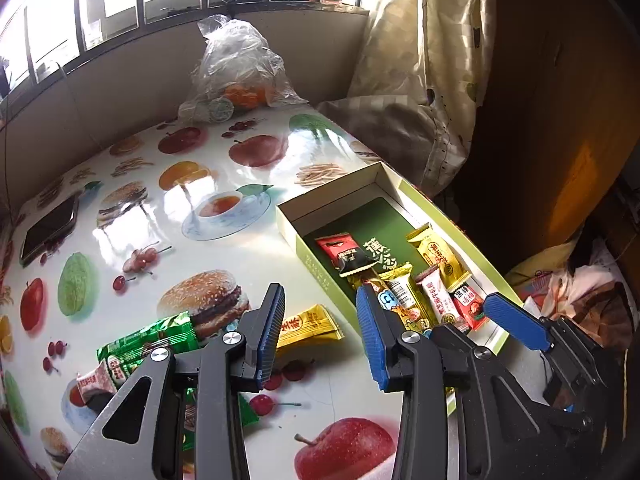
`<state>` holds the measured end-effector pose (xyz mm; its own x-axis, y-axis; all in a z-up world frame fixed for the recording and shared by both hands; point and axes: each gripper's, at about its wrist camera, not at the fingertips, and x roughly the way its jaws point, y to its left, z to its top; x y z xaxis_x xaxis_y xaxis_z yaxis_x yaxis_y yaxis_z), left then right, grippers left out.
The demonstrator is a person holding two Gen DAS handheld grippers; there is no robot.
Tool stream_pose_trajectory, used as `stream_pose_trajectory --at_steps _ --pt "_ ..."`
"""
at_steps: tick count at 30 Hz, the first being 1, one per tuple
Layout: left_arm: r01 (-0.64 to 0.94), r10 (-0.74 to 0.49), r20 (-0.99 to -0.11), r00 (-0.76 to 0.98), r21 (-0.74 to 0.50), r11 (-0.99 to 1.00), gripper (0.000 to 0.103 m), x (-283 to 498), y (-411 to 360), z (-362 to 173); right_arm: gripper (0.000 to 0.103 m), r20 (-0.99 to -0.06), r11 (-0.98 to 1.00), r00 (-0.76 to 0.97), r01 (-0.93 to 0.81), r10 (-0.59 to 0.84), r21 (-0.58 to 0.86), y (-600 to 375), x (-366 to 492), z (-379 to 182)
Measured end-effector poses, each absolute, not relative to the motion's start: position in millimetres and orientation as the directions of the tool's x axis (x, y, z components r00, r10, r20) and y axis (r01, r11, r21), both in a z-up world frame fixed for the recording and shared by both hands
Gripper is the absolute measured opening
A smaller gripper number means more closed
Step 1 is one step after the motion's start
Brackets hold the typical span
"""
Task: Organize snacks
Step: 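Withdraw both grippers from the box toward the green biscuit packs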
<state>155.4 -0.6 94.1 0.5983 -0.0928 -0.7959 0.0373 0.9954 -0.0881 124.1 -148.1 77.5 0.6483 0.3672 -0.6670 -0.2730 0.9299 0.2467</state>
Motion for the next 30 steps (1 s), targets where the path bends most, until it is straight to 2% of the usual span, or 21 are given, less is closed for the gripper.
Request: stream_pose_trajectory --at_steps 20,30 --pt "-0.012 -0.039 -0.74 0.671 -0.063 0.998 0.039 91.7 52.0 136.2 0.056 -0.61 0.922 0.693 -0.274 0.386 0.273 -107.9 72.4 114.4" --pt "-0.037 -0.042 -0.707 0.706 -0.097 0.995 0.039 77.3 62.6 146.5 0.057 -0.59 0.93 0.719 -0.288 0.367 0.227 -102.8 69.2 135.2"
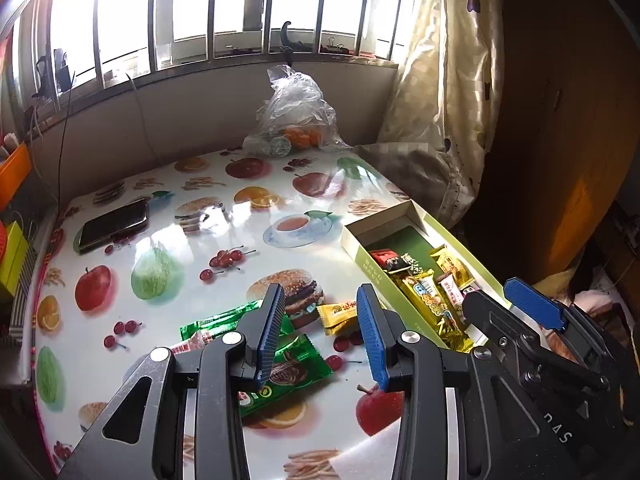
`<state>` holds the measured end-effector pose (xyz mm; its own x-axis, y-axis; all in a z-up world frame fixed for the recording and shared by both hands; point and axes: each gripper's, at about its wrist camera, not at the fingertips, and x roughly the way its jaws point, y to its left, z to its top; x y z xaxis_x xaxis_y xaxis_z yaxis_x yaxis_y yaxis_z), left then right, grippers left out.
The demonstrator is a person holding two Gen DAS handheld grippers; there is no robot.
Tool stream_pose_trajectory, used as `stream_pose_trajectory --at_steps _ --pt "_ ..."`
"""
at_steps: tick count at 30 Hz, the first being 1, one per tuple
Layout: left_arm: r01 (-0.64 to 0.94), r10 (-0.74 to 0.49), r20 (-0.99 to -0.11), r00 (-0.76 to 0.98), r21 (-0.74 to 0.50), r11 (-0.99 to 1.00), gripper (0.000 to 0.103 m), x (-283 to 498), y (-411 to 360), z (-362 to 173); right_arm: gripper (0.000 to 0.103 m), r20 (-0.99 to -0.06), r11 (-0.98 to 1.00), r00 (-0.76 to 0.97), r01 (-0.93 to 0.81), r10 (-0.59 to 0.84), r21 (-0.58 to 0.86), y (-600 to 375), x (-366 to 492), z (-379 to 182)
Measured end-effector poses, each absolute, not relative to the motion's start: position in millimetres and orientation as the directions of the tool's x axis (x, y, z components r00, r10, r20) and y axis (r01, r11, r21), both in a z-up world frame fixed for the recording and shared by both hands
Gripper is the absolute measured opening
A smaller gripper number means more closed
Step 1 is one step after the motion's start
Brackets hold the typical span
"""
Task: Organize snacks
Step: 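Withdraw both grippers from the box toward the green biscuit packs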
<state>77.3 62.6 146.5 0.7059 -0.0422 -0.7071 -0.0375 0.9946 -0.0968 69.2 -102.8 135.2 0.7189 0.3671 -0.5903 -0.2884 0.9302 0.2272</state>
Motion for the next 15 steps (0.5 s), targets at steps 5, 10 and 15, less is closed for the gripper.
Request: stream_pose_trajectory --at_steps 5,10,15 --pt "-0.061 -0.025 -0.706 0.708 -0.096 0.993 0.039 75.5 62.4 142.0 0.056 -0.606 0.929 0.706 -0.319 0.366 0.189 -102.7 76.3 132.7" --pt "-0.104 0.003 -0.699 0.715 -0.102 0.989 0.039 75.2 65.6 142.8 0.056 -0.601 0.916 0.721 -0.398 0.344 0.048 -99.6 88.8 152.3" --pt "-0.138 0.032 -0.7 0.713 -0.095 0.986 0.039 76.9 70.1 138.9 0.057 -0.575 0.896 0.725 -0.443 0.379 0.031 -100.7 101.3 164.3"
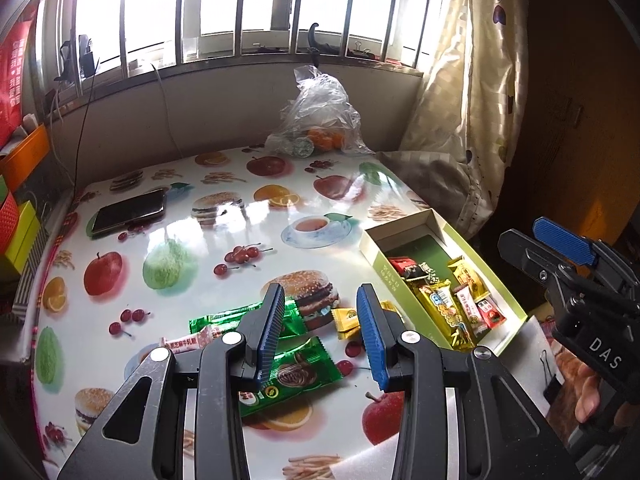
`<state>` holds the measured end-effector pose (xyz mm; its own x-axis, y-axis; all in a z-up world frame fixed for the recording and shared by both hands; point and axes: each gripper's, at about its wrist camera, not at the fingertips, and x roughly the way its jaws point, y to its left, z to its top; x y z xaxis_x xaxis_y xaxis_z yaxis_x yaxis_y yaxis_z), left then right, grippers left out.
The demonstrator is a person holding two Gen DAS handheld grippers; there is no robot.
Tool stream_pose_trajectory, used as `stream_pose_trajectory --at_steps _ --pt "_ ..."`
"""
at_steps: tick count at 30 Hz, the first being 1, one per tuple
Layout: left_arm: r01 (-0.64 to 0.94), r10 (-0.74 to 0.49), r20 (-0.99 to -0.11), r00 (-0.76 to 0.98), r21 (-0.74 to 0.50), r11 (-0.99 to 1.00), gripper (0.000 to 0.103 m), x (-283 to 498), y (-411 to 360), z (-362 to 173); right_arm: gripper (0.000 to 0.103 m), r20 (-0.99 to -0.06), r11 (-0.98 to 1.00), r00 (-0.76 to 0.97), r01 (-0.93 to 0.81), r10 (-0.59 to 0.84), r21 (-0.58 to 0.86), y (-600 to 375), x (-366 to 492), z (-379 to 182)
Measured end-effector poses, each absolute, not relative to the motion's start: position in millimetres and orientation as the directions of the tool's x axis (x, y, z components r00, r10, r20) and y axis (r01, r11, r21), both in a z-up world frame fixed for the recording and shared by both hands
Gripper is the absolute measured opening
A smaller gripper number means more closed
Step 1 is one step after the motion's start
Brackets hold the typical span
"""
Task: Organize snacks
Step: 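Withdraw both grippers from the box toward the green biscuit packs, then lower both open grippers around the green biscuit pack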
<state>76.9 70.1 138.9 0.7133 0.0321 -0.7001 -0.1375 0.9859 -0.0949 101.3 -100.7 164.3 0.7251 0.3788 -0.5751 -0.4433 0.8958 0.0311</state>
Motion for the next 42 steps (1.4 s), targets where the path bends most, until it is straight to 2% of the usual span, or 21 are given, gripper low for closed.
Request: stream_pose_trajectory --at_steps 5,8,14,29,42 --pt "-0.178 0.053 -0.718 0.694 -0.1 0.979 0.039 75.4 79.3 125.3 0.056 -0.609 0.888 0.677 -0.446 0.414 0.108 -98.9 112.1 133.2" --pt "-0.201 0.102 -0.717 0.689 -0.055 0.978 0.039 72.0 81.4 118.5 0.056 -0.638 0.88 0.639 -0.455 0.43 0.138 -92.1 116.1 111.6" --pt "-0.233 0.113 -0.738 0.666 -0.062 0.971 0.039 67.5 95.6 99.4 0.056 -0.669 0.857 0.585 -0.49 0.458 0.159 -69.8 118.2 86.5" --pt "-0.288 0.161 -0.755 0.636 -0.038 0.957 0.039 54.3 126.5 73.9 0.057 -0.707 0.795 0.479 -0.574 0.52 0.196 -24.4 118.0 54.7" --pt "-0.35 0.137 -0.774 0.618 -0.115 0.93 0.039 38.6 170.2 53.8 0.057 -0.719 0.739 0.422 -0.648 0.552 0.187 3.7 115.9 43.3"
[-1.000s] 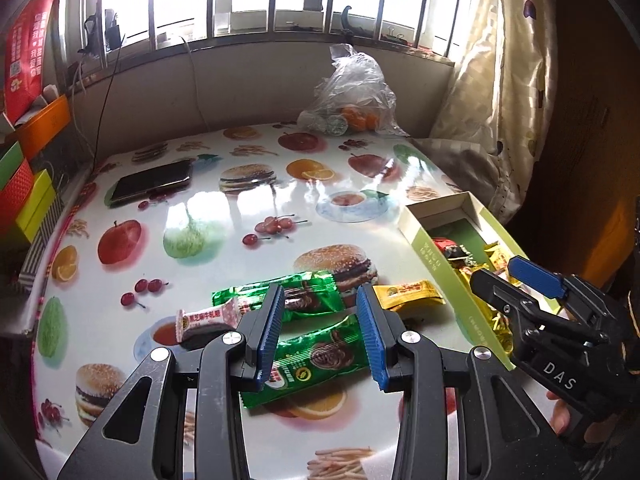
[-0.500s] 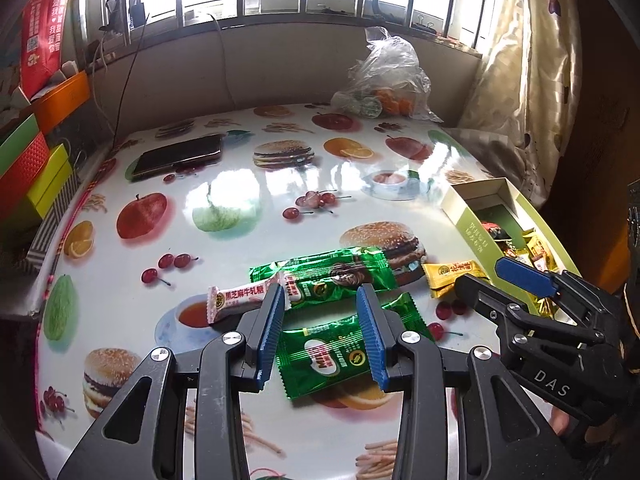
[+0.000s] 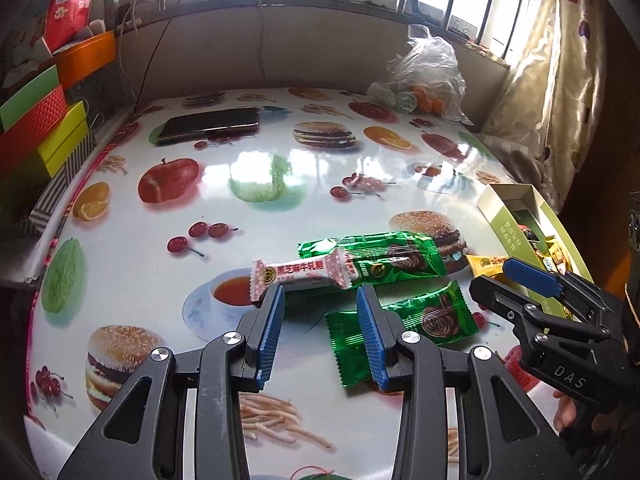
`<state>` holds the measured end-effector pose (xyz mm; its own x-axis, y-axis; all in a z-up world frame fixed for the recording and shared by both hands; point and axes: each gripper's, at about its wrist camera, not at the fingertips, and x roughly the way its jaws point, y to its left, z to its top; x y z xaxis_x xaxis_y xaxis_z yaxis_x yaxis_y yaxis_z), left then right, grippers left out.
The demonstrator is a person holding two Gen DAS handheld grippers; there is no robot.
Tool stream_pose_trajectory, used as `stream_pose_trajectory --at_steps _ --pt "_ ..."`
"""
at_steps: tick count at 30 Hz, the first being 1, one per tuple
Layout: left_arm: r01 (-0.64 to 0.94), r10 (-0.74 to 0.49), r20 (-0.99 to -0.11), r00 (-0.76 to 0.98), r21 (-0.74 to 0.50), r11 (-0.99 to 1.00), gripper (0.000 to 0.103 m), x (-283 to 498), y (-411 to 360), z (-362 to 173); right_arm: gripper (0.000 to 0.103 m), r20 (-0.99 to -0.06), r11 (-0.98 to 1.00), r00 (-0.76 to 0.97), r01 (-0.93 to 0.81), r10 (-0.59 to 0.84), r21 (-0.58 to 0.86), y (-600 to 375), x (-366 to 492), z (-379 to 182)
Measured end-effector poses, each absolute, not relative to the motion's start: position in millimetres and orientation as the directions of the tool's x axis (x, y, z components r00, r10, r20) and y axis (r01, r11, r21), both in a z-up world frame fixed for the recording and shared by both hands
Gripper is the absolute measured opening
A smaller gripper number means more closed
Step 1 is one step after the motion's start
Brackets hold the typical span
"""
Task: Organize snacks
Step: 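Lower both open grippers around the green biscuit pack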
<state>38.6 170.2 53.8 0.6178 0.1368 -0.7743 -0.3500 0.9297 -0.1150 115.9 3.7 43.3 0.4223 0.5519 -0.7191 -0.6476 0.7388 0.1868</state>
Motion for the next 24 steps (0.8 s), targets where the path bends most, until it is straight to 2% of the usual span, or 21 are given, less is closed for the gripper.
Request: stream_pose_trajectory --at_steps 9,14,24 --pt "-0.392 0.14 -0.796 0.589 -0.13 0.911 0.039 33.1 190.7 38.6 0.057 -0.768 0.688 0.342 -0.705 0.542 0.172 28.3 106.4 23.2" --pt "-0.427 0.149 -0.804 0.576 -0.14 0.893 0.039 28.6 205.2 33.1 0.057 -0.781 0.549 0.263 -0.828 0.567 0.119 50.6 85.8 18.1" --pt "-0.445 0.15 -0.808 0.569 -0.149 0.883 0.039 26.3 218.0 30.1 0.061 -0.822 0.379 0.207 -0.925 0.53 0.012 66.5 81.6 13.6"
